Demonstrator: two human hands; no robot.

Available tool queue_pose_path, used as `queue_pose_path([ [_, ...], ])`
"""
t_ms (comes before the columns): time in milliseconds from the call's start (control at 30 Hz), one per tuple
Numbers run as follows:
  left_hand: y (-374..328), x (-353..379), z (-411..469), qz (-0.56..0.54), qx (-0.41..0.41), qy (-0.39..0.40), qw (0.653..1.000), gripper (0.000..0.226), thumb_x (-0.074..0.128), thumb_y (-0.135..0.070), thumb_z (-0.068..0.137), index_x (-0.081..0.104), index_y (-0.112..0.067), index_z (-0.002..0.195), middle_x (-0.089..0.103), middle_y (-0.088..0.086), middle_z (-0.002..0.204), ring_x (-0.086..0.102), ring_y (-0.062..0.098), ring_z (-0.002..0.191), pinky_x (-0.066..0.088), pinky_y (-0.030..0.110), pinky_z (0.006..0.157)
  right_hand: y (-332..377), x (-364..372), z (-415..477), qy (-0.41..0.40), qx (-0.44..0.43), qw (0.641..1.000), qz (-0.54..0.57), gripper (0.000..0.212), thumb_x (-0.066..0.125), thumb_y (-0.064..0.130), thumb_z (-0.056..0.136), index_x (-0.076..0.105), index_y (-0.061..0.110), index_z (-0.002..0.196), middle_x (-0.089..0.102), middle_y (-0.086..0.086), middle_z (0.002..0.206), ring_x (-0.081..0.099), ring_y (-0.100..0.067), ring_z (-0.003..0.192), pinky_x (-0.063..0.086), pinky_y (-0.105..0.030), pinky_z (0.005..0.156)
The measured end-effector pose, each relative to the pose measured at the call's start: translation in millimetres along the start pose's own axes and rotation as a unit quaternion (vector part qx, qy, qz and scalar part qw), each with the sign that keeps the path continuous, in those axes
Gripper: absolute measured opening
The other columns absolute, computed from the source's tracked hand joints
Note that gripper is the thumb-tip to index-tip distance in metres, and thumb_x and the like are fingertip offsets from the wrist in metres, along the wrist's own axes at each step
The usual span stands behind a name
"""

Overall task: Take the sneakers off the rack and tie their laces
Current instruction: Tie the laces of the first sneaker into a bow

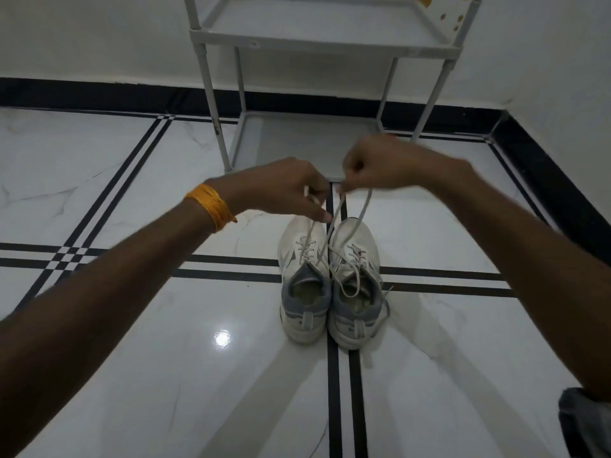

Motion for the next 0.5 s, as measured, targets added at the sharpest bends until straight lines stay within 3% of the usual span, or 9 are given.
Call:
queue_pose_path([
  [100, -22, 1, 3, -0.009, 0.07, 0.044, 0.997, 0.016, 0.068, -0.039, 0.086, 0.063, -0.024, 0.081, 0.067, -0.006, 0.096, 0.065, 0.011, 0.071, 0.048, 0.021, 0.067, 9, -36, 0, -0.092, -0.024, 0.994, 0.045, 0.027, 0.067, 0.031, 0.088, 0.056, 0.018, 0.068, 0.05, 0.004, 0.059, 0.042, -0.008, 0.051, 0.034, -0.024, 0.054],
  [167, -26, 7, 11, 0.128, 0.094, 0.037, 0.987, 0.016, 0.065, -0.04, 0.088, 0.059, -0.026, 0.081, 0.062, -0.008, 0.099, 0.061, 0.013, 0.078, 0.049, 0.028, 0.071, 18, -47, 1, -0.127, -0.051, 0.989, 0.058, 0.026, 0.067, 0.033, 0.088, 0.058, 0.014, 0.072, 0.05, 0.003, 0.06, 0.042, -0.009, 0.052, 0.035, -0.023, 0.054],
  [233, -25, 4, 18, 0.299, 0.071, -0.005, 0.952, 0.023, 0.059, -0.041, 0.092, 0.063, -0.019, 0.095, 0.06, -0.005, 0.093, 0.058, 0.015, 0.081, 0.048, 0.03, 0.07, 28, -52, 1, -0.153, -0.077, 0.984, 0.052, 0.026, 0.067, 0.034, 0.088, 0.06, 0.012, 0.077, 0.05, 0.003, 0.062, 0.042, -0.009, 0.053, 0.034, -0.022, 0.054],
  [300, -21, -9, 22, 0.343, 0.023, -0.025, 0.939, 0.028, 0.053, -0.041, 0.095, 0.063, -0.016, 0.101, 0.06, -0.001, 0.085, 0.058, 0.016, 0.075, 0.044, 0.028, 0.065, 34, -55, 1, -0.187, -0.095, 0.977, 0.042, 0.024, 0.067, 0.033, 0.088, 0.061, 0.01, 0.081, 0.054, 0.001, 0.067, 0.044, -0.009, 0.057, 0.035, -0.019, 0.055],
  [400, -16, -30, 25, 0.235, 0.001, -0.066, 0.97, 0.034, 0.055, -0.041, 0.095, 0.054, -0.018, 0.07, 0.049, -0.003, 0.064, 0.046, 0.013, 0.057, 0.034, 0.025, 0.056, 26, -53, 2, -0.239, -0.093, 0.964, 0.074, 0.019, 0.066, 0.018, 0.087, 0.064, 0.012, 0.104, 0.061, -0.003, 0.102, 0.05, -0.005, 0.071, 0.041, -0.017, 0.063],
  [467, -13, -34, 26, 0.059, -0.014, -0.088, 0.994, 0.042, 0.06, -0.038, 0.092, 0.045, -0.018, 0.058, 0.039, -0.002, 0.055, 0.037, 0.014, 0.05, 0.031, 0.027, 0.053, 10, -48, 0, -0.254, -0.034, 0.958, 0.126, 0.039, 0.064, 0.006, 0.082, 0.06, 0.017, 0.119, 0.055, -0.001, 0.118, 0.053, -0.007, 0.084, 0.04, -0.017, 0.067],
  [500, -10, -33, 25, -0.035, -0.03, -0.098, 0.994, 0.042, 0.061, -0.035, 0.092, 0.044, -0.017, 0.058, 0.037, -0.002, 0.054, 0.034, 0.014, 0.049, 0.031, 0.027, 0.053, 2, -42, -2, -0.225, 0.007, 0.962, 0.153, 0.042, 0.064, 0.004, 0.08, 0.061, 0.018, 0.119, 0.056, 0.001, 0.114, 0.054, -0.008, 0.088, 0.04, -0.017, 0.068],
])
Point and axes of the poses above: each hand's wrist, its own z-axis towards the middle knuckle, its own x-axis out of the palm, y = z × x, the point moved 4 cm from there along z, towards the middle knuckle
